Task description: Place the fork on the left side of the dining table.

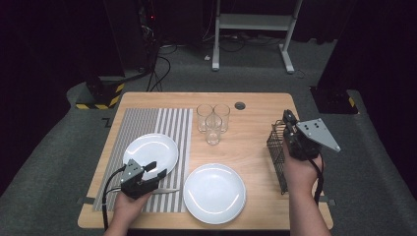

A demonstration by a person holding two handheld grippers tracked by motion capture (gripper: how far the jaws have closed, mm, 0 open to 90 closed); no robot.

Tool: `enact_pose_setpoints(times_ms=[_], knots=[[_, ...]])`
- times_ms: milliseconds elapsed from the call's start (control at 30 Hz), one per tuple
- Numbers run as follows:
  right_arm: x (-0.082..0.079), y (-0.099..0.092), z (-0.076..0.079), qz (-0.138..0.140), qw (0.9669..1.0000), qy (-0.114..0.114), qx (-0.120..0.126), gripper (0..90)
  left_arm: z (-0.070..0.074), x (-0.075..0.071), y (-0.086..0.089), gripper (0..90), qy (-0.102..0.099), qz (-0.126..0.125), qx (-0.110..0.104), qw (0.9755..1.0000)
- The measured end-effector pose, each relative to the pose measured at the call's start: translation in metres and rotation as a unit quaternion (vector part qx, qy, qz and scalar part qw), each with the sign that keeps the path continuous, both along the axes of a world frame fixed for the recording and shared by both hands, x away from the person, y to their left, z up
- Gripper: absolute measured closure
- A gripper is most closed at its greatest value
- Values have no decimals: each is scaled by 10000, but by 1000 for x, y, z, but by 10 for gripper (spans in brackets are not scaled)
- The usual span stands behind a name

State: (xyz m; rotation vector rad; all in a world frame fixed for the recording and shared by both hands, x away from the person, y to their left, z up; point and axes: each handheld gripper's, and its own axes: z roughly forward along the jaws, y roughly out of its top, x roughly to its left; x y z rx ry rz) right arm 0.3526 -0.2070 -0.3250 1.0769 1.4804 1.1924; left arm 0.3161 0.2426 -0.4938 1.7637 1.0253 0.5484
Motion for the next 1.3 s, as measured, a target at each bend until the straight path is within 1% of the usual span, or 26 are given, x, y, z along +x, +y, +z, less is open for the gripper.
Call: enact_pose_setpoints(times_ms=[100,233,333,500,567,633,667,733,867,900,933,1067,1100,1133,1167,1200,1233,1300], knots=[[-1,1,2,29,10000,-9,10,866,0,0,0,460,3,1,0,10000],[-3,6,4,138,9999,-47,30,865,0,0,-1,459,-4,-13,16,10000],[-3,15,1,267,9996,-35,27,865,0,0,-1,459,-5,-7,36,10000],[-2,22,-2,379,9993,-5,45,866,-1,0,-1,459,-9,0,40,10000],[-2,28,-6,482,9988,31,57,866,-1,0,-1,459,-9,-4,56,10000],[-2,30,-7,504,9987,39,61,865,-1,0,-1,459,-9,-9,65,10000],[-2,34,-10,575,9983,47,63,866,-1,0,-1,459,-9,-16,71,10000],[-2,36,-11,596,9982,54,63,866,-1,0,-1,459,-14,-22,79,10000],[-2,44,-18,750,9971,92,45,865,-1,0,-2,459,-46,-7,77,10000],[-2,44,-18,750,9971,92,45,865,-1,0,-2,460,-46,-7,77,10000],[-1,47,-21,814,9966,100,40,865,-1,0,-2,460,-63,8,95,9999],[-1,52,-30,938,9955,111,36,865,-2,-1,-4,460,-51,16,150,9999],[-1,52,-30,938,9955,111,36,865,-2,-1,-4,459,-51,16,150,9999],[-1,53,-35,1000,9949,118,39,865,-2,-1,-7,458,-38,36,169,9998],[-1,53,-35,1000,9949,118,39,865,-2,-1,-7,458,-38,36,169,9998],[-1,53,-40,1051,9943,136,55,865,-2,-1,-9,458,-28,73,168,9998],[-1,53,-40,1051,9943,136,55,865,-2,-1,-9,458,-28,73,168,9998],[0,54,-47,1104,9937,145,88,865,-2,0,-12,458,-19,152,162,9998]])
